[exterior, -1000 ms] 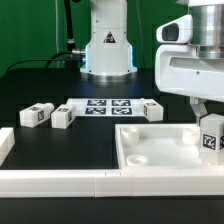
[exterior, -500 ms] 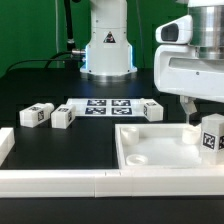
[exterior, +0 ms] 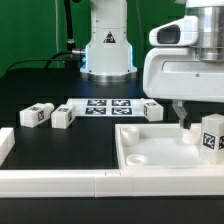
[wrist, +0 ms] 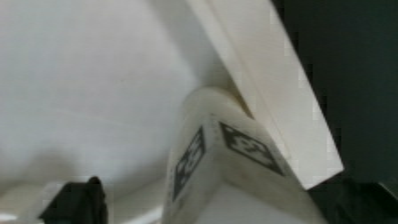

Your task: Assemble square table

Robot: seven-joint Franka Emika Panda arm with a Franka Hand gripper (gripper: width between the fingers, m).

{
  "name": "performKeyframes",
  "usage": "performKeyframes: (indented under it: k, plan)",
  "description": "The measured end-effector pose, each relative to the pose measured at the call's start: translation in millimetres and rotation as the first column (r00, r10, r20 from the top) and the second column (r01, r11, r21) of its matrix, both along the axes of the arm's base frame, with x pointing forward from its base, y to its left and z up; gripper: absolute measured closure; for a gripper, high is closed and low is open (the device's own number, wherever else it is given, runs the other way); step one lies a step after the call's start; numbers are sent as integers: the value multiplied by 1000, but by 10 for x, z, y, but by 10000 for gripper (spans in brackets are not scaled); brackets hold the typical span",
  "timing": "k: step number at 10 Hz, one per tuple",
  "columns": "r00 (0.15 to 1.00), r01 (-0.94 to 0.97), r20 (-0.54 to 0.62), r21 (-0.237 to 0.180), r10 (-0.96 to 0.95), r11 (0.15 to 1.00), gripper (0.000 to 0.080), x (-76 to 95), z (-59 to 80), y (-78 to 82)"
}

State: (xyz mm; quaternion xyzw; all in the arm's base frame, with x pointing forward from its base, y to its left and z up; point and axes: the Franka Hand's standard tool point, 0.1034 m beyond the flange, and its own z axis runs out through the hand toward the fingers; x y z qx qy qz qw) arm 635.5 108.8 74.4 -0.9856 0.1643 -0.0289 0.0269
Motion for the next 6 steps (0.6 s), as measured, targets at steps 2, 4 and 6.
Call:
performKeyframes:
  k: [2, 4, 6]
  plan:
    - [977, -211, 7, -24, 212, 977, 150, -2, 2, 24]
    - [931, -364, 4, -46, 365, 930, 150, -17, -6, 67]
    - [809, -586, -19, -88, 587, 805, 150, -7, 14, 60]
